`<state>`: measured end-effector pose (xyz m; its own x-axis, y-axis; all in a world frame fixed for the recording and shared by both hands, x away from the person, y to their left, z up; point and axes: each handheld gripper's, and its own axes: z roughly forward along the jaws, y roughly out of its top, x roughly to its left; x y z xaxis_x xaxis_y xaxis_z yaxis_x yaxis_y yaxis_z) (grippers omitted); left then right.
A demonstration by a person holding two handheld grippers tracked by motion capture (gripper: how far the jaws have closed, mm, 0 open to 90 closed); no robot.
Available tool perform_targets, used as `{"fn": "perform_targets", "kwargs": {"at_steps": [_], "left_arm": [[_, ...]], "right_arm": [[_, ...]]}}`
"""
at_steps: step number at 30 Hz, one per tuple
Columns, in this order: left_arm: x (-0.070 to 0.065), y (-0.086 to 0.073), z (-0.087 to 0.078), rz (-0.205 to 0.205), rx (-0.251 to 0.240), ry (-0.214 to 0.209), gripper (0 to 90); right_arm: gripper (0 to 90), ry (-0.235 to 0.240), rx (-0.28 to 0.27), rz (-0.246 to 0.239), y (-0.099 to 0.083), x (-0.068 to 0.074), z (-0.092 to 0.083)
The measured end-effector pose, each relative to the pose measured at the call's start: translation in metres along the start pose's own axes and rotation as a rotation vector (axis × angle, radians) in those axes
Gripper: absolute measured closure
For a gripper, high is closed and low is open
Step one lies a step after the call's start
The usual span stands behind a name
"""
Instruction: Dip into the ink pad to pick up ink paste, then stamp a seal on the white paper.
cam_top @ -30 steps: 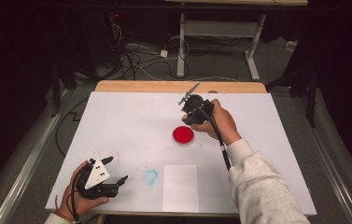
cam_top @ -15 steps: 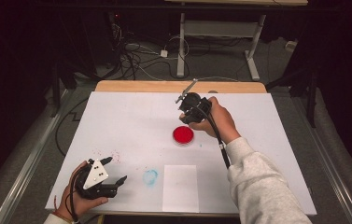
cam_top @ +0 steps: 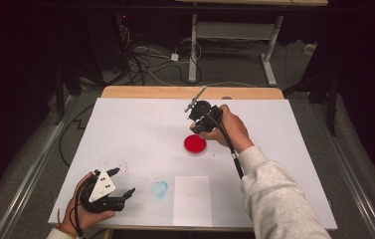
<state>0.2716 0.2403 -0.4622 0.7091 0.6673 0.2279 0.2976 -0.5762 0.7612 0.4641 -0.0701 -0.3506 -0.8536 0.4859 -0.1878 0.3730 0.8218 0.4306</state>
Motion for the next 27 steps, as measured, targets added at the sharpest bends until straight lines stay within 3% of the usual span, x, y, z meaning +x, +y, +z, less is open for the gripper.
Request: {"fn": "perform_targets", "kwargs": {"at_steps": [14,21,27], "left_arm": [[0.001,-0.002,0.000,0.003,0.005,0.000,19.9],[0.000,-0.002,-0.001,0.004,0.007,0.003,19.9],[-0.001,-0.002,-0.001,0.007,0.012,0.001,19.9]], "right_arm": [[76.0,0.040,0.122,0.016,-0.011,0.002,0.057],[76.0,0.039,0.184,0.005,-0.011,0.004,0.075],[76.2,0.059,0.175,0.031,-0.014,0.002,0.078]]}}
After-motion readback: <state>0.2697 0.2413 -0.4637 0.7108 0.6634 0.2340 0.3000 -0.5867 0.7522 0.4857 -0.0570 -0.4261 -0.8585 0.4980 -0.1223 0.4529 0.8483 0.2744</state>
